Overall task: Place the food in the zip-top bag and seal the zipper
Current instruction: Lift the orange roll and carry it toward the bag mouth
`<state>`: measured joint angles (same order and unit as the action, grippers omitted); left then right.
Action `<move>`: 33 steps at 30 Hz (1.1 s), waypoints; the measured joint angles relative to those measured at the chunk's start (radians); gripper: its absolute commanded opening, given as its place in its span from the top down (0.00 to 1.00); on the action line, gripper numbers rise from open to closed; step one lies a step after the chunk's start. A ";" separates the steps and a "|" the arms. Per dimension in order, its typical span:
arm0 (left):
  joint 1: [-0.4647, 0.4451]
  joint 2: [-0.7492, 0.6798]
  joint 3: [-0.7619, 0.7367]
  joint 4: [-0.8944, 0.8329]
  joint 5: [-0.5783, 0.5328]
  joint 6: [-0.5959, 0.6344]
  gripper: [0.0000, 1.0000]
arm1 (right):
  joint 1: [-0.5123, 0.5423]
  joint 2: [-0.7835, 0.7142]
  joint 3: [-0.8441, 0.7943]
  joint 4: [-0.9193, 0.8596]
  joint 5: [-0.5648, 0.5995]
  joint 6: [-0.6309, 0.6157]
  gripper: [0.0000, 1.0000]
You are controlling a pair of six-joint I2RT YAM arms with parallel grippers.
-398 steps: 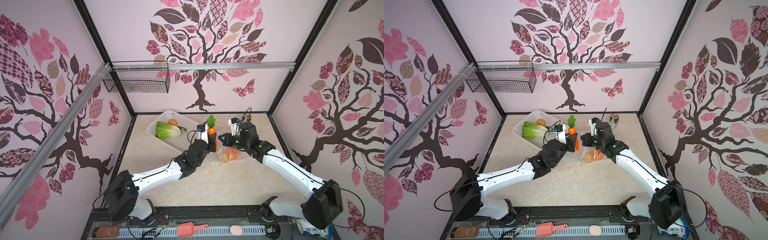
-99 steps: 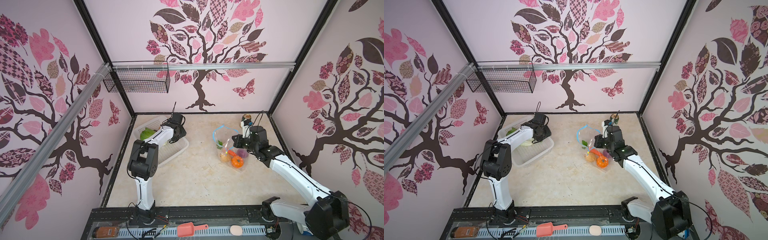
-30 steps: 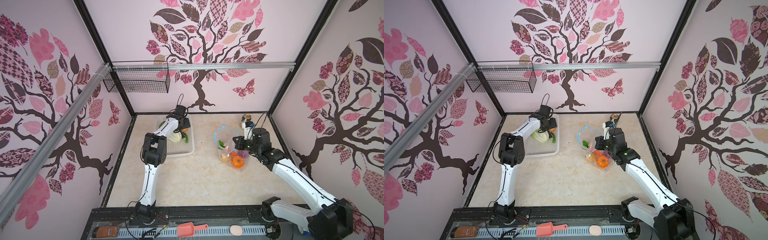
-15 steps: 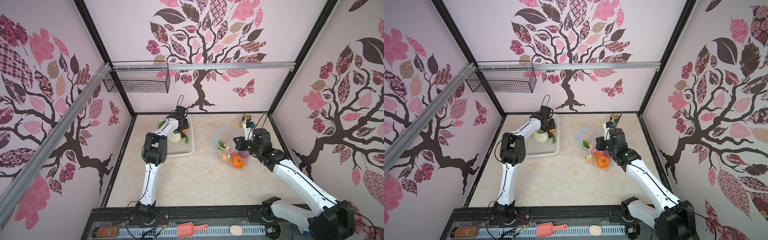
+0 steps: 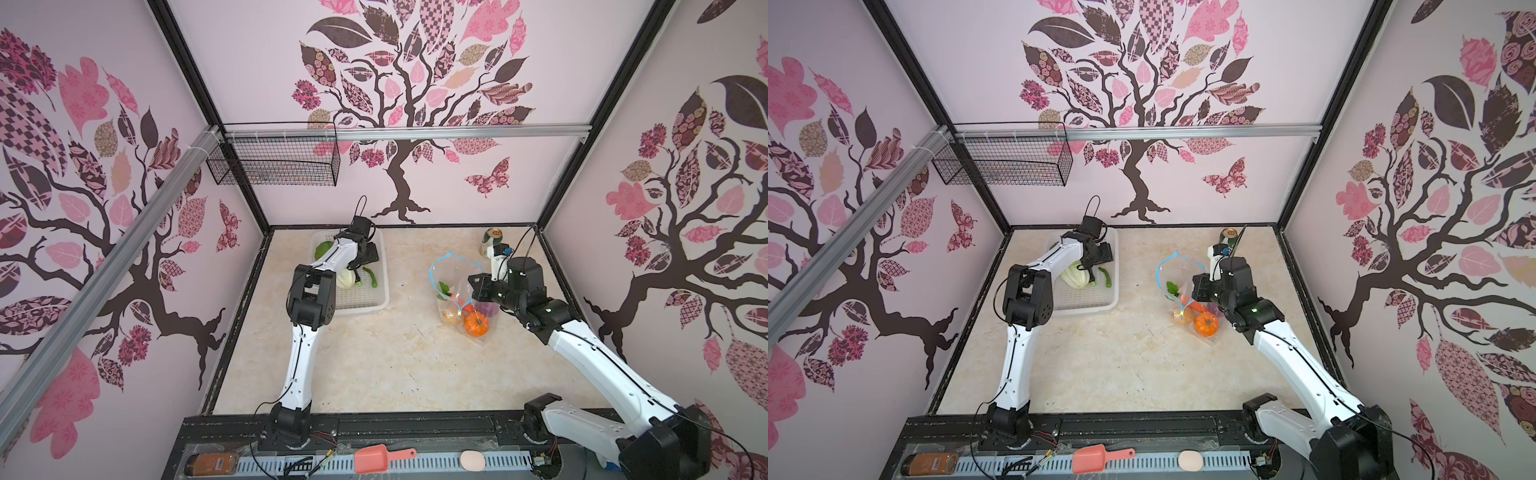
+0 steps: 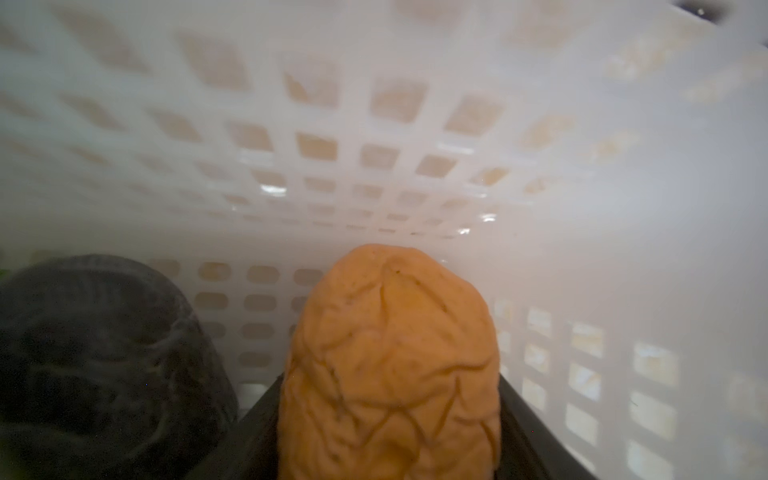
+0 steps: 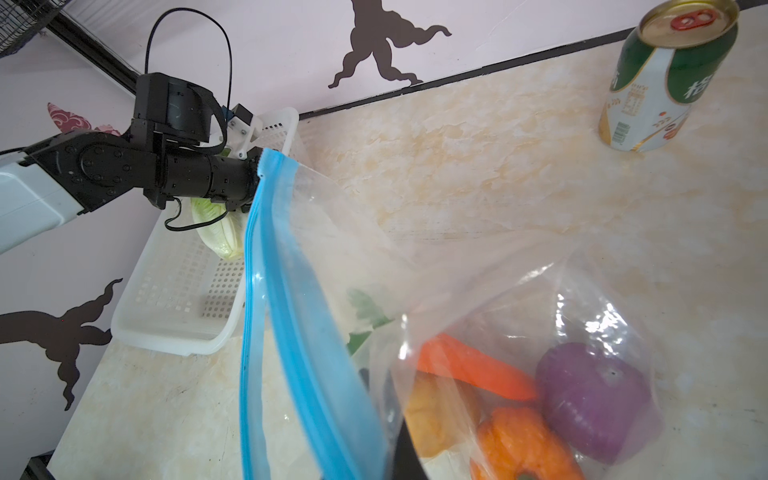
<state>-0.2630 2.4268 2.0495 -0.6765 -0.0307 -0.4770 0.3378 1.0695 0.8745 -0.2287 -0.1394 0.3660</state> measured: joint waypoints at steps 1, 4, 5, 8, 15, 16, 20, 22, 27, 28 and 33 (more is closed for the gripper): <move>0.000 0.000 0.000 0.000 0.000 0.000 0.50 | 0.000 -0.002 0.000 0.000 0.002 0.000 1.00; 0.002 -0.007 -0.013 0.009 0.002 0.002 0.58 | 0.000 -0.003 0.000 -0.001 0.005 0.000 1.00; 0.002 -0.013 -0.023 0.014 0.002 0.003 0.59 | 0.000 -0.003 0.000 -0.001 0.005 0.000 1.00; 0.001 -0.044 -0.070 0.035 0.005 0.004 0.61 | 0.000 -0.003 0.000 -0.001 0.004 0.000 1.00; 0.000 -0.243 -0.289 0.079 0.034 -0.005 0.61 | 0.000 -0.003 0.000 0.008 -0.026 0.000 1.00; 0.000 -0.282 -0.318 0.094 0.041 -0.009 0.61 | 0.000 -0.002 0.000 0.011 -0.035 0.000 1.00; 0.000 -0.438 -0.421 0.156 0.088 -0.030 0.60 | 0.000 0.003 0.000 0.034 -0.071 0.001 1.00; 0.000 -0.504 -0.462 0.188 0.118 -0.046 0.61 | 0.000 0.007 0.000 0.045 -0.095 0.002 1.00; -0.010 -0.658 -0.592 0.275 0.209 -0.100 0.60 | 0.000 0.025 -0.001 0.077 -0.169 0.012 1.00; -0.015 -0.686 -0.618 0.286 0.226 -0.106 0.60 | 0.000 0.027 -0.002 0.084 -0.187 0.014 1.00; -0.089 -0.824 -0.708 0.301 0.282 -0.125 0.59 | 0.000 0.031 -0.006 0.113 -0.246 0.027 1.00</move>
<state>-0.3519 1.6032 1.3415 -0.3752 0.2508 -0.6022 0.3378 1.1000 0.8680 -0.1158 -0.3851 0.3931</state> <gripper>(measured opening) 0.514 0.041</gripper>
